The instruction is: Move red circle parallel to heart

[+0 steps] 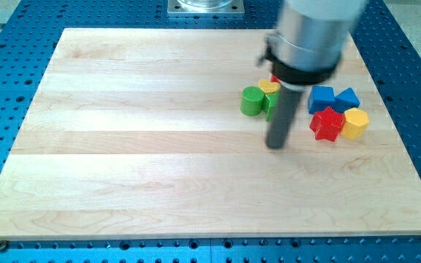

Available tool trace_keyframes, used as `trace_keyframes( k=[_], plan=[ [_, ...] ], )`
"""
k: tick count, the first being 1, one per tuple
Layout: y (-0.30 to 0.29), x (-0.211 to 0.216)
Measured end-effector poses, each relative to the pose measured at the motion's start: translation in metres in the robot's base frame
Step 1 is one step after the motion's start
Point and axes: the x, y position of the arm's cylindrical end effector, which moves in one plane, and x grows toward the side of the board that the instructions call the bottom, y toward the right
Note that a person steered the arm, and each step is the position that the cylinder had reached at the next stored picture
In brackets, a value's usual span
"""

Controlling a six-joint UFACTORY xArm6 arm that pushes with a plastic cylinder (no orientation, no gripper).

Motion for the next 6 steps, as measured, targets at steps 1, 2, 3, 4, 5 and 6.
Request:
trace_keyframes(
  k=[1,2,3,4,5,6],
  plan=[
    [-0.008,-0.001],
    [-0.008,-0.002],
    [0.035,-0.038],
    [0.027,-0.048],
    [0.044,-0.058],
    [0.061,-0.108]
  ],
)
